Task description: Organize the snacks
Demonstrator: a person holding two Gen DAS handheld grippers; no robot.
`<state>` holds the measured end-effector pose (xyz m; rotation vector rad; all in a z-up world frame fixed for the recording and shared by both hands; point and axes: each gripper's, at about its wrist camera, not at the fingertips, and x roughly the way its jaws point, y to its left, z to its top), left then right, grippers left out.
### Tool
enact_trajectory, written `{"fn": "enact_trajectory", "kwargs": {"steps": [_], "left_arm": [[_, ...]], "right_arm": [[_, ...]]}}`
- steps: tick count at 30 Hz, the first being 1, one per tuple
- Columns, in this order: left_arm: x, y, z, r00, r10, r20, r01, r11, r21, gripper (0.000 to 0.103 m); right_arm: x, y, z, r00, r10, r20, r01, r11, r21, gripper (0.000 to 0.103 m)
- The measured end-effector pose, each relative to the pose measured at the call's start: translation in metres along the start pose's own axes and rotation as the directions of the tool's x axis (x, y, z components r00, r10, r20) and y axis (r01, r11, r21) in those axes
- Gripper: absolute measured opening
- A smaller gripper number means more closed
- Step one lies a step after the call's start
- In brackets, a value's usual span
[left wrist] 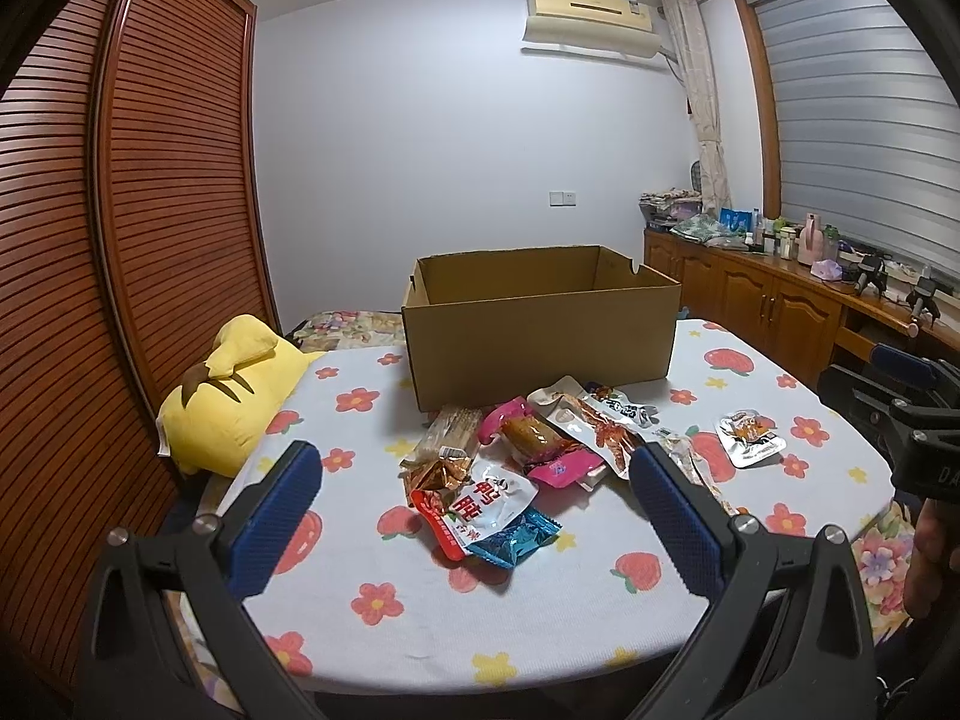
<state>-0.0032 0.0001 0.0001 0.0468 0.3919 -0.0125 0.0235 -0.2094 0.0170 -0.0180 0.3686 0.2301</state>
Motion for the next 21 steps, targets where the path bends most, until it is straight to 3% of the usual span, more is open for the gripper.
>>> {"fn": "enact_trajectory", "kwargs": {"steps": [21], "left_arm": [[-0.0018,-0.0019,0.0004,1.000,-0.001,0.005,0.001,1.000,0.001,0.103]], "right_arm": [[-0.0008,-0.0001,0.0002,1.000,-0.001,0.002,0.001,1.000,0.000,0.103]]}}
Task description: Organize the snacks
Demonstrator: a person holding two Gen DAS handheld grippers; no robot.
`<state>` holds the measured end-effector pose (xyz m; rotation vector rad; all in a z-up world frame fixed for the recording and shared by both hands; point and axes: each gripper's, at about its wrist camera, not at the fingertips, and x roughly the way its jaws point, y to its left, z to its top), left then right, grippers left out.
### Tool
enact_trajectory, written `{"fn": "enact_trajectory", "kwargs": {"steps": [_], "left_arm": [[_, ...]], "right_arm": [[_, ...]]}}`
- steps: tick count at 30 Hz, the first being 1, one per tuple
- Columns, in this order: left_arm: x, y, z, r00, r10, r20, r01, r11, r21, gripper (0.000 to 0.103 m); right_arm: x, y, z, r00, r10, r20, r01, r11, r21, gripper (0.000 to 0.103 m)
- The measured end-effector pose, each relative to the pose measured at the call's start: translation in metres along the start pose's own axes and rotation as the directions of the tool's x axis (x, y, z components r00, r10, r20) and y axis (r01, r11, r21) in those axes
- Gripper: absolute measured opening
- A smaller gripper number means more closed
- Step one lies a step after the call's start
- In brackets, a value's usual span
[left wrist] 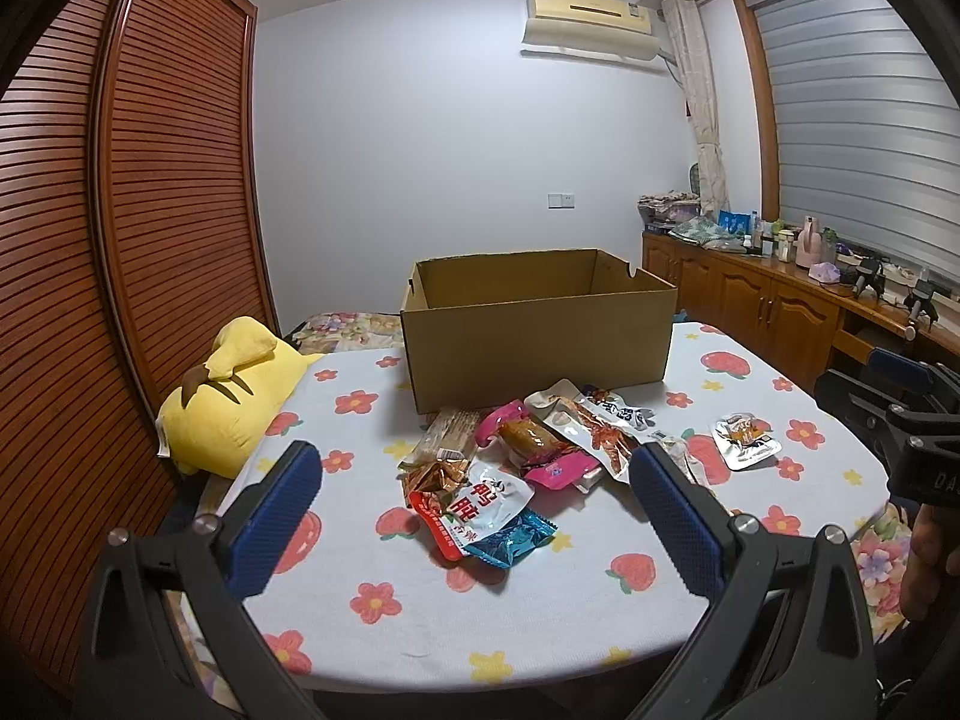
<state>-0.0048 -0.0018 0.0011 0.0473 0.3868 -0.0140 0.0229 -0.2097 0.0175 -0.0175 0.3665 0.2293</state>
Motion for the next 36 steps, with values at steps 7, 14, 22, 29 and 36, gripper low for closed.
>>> {"fn": "enact_trajectory", "kwargs": {"steps": [7,14,22,29,36], "left_arm": [[-0.001,-0.001,0.001,1.000,-0.002,-0.001,0.002,1.000,0.001,0.103],[-0.004,-0.003,0.002,1.000,-0.006,-0.007,0.006,1.000,0.004,0.103],[0.005,0.001,-0.004,0.999,-0.011,-0.031,0.010,1.000,-0.005,0.103],[0.029,0.010,-0.016,0.996,-0.026,-0.088,0.024,0.999,-0.023,0.103],[0.055,0.017,-0.025,0.989,-0.038,-0.142,0.035,0.999,-0.022,0.103]], "right_arm": [[-0.001,0.001,0.000,1.000,-0.001,0.002,0.001,1.000,-0.003,0.103],[-0.001,0.001,-0.001,1.000,0.000,0.003,0.000,1.000,-0.004,0.103],[0.001,0.000,-0.007,1.000,0.004,-0.013,-0.004,1.000,-0.007,0.103],[0.015,-0.009,-0.014,0.998,0.001,-0.056,-0.002,1.000,-0.012,0.103],[0.032,-0.024,-0.021,0.994,-0.005,-0.105,0.003,1.000,-0.019,0.103]]}}
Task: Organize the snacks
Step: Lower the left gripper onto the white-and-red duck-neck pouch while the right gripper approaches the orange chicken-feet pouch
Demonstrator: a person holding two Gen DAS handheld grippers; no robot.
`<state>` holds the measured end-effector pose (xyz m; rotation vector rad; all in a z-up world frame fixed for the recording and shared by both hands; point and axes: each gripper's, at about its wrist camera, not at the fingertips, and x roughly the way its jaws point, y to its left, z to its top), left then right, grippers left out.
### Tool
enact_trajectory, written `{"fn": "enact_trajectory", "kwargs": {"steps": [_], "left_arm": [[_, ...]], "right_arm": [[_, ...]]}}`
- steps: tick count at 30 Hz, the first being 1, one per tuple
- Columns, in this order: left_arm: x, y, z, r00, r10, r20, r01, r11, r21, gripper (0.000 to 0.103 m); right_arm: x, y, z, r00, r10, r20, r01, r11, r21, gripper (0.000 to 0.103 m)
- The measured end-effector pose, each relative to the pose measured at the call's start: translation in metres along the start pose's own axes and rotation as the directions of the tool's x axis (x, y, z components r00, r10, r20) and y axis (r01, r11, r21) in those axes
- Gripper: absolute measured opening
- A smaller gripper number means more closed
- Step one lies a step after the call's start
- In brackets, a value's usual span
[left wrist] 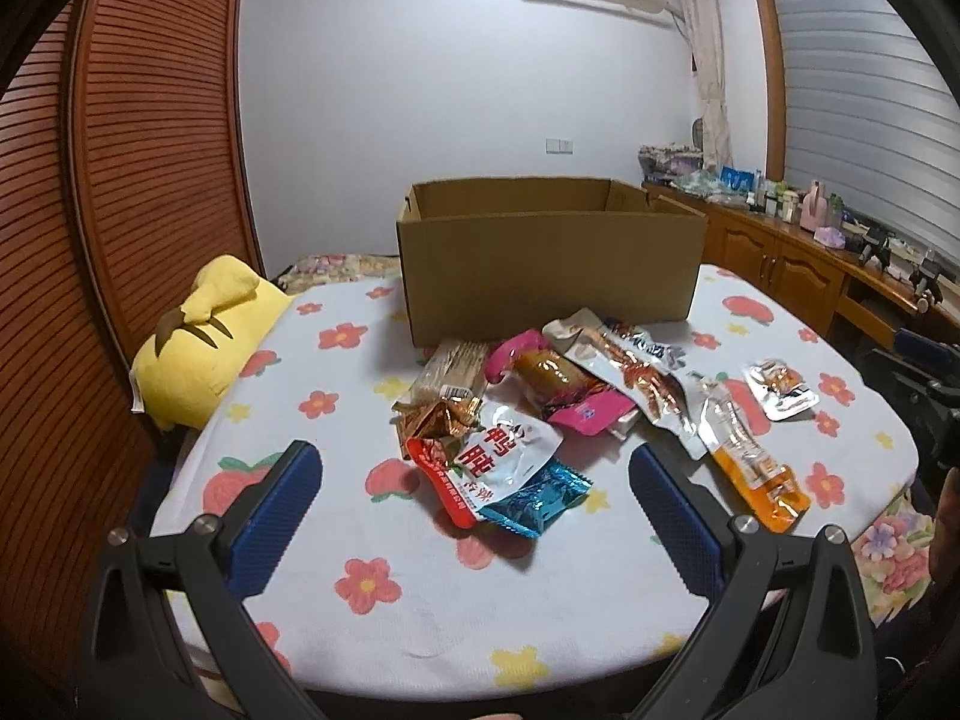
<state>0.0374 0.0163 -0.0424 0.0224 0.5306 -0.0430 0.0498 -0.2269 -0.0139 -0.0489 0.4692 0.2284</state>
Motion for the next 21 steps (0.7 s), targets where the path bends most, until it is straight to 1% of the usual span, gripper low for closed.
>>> {"fn": "enact_trajectory", "kwargs": {"steps": [7,12,14,17,21], "left_arm": [[0.020,0.006,0.000,0.998,-0.041,-0.051,0.040,0.999,-0.020,0.101],[0.034,0.006,0.000,0.995,-0.058,-0.084,0.058,0.998,-0.008,0.098],[0.038,0.007,0.000,0.993,-0.067,-0.096,0.067,0.998,-0.005,0.098],[0.047,0.007,0.000,0.988,-0.095,-0.124,0.096,0.995,0.003,0.092],[0.056,0.006,0.000,0.983,-0.100,-0.152,0.106,0.994,0.032,0.089]], "right_arm": [[0.007,-0.012,0.000,1.000,-0.013,-0.025,0.013,1.000,0.005,0.103],[0.011,-0.019,-0.001,0.999,-0.009,-0.047,0.009,1.000,0.011,0.103],[0.014,-0.020,-0.001,0.998,0.003,-0.062,-0.002,1.000,0.015,0.102],[0.021,-0.019,-0.004,0.995,0.030,-0.090,-0.028,0.999,0.020,0.100],[0.034,-0.011,-0.008,0.986,0.086,-0.140,-0.084,0.996,0.023,0.098]]}}
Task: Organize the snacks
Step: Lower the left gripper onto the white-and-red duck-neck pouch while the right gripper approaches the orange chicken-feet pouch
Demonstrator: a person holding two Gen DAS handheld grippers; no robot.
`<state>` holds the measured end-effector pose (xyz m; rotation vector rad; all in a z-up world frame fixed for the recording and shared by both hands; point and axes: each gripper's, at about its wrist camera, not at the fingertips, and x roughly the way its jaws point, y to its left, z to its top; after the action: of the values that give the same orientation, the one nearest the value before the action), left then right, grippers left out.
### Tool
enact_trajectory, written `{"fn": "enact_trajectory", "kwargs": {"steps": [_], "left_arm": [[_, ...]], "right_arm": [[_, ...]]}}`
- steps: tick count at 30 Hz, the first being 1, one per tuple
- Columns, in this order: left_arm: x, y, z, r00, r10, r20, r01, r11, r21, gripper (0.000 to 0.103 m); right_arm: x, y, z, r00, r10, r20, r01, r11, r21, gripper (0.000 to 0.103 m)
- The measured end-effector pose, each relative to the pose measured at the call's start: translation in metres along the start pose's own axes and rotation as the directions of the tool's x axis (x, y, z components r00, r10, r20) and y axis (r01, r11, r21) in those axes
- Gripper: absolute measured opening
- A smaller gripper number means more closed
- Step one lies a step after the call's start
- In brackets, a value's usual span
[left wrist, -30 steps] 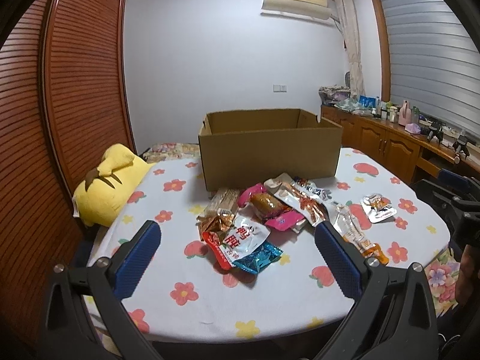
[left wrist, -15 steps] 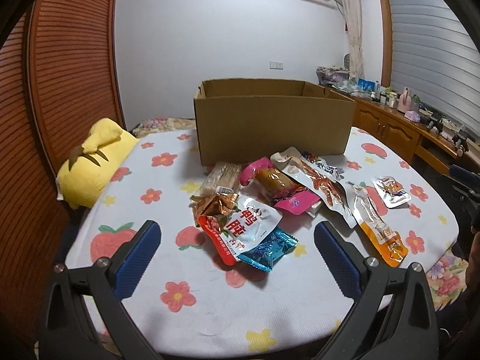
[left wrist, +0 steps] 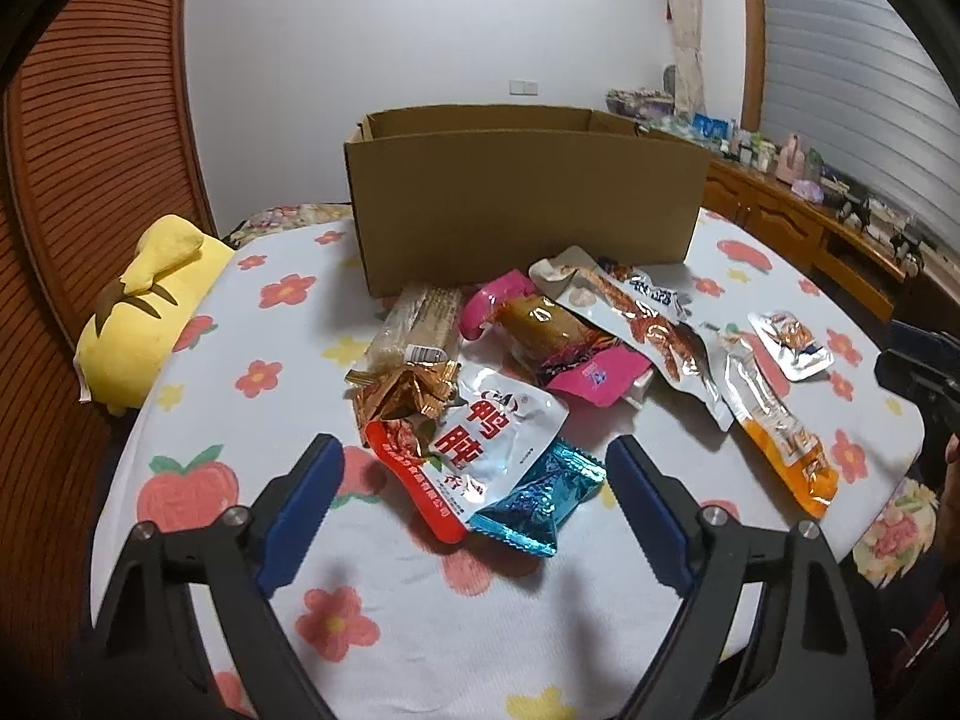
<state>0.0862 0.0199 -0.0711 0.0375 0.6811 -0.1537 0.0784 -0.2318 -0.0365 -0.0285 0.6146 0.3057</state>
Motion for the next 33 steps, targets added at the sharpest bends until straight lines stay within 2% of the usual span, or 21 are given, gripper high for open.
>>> {"fn": "enact_trajectory", "kwargs": {"steps": [5,10,14,17,19,23,30,33], "left_arm": [[0.007,0.002,0.001,0.999,-0.028,-0.027,0.029,0.999,0.018,0.088],[0.017,0.005,0.003,0.995,-0.068,-0.067,0.072,0.996,0.060,0.082],[0.023,0.003,0.009,0.994,-0.075,-0.081,0.083,0.991,0.106,0.073],[0.029,0.003,0.015,0.989,-0.105,-0.103,0.119,0.984,0.131,0.070],[0.033,0.002,0.017,0.985,-0.117,-0.124,0.135,0.980,0.144,0.064],[0.043,0.002,0.020,0.981,-0.103,-0.161,0.131,0.976,0.171,0.060],[0.059,0.005,0.020,0.966,-0.134,-0.223,0.173,0.971,0.165,0.059],[0.064,0.005,0.020,0.969,-0.112,-0.220,0.151,0.974,0.170,0.065]], "right_arm": [[0.029,0.011,-0.002,0.994,0.067,-0.087,-0.068,0.998,-0.011,0.095],[0.058,0.017,-0.004,0.978,0.118,-0.172,-0.121,0.993,-0.006,0.093],[0.074,0.021,-0.003,0.969,0.134,-0.207,-0.141,0.990,-0.020,0.091],[0.083,0.024,-0.004,0.967,0.117,-0.225,-0.130,0.991,-0.043,0.090],[0.088,0.025,-0.005,0.965,0.107,-0.241,-0.126,0.990,-0.063,0.089],[0.092,0.031,-0.007,0.969,0.067,-0.240,-0.100,0.987,-0.129,0.089],[0.095,0.039,-0.010,0.970,0.021,-0.243,-0.066,0.982,-0.179,0.089],[0.097,0.038,-0.010,0.970,0.021,-0.241,-0.065,0.982,-0.177,0.089]]}}
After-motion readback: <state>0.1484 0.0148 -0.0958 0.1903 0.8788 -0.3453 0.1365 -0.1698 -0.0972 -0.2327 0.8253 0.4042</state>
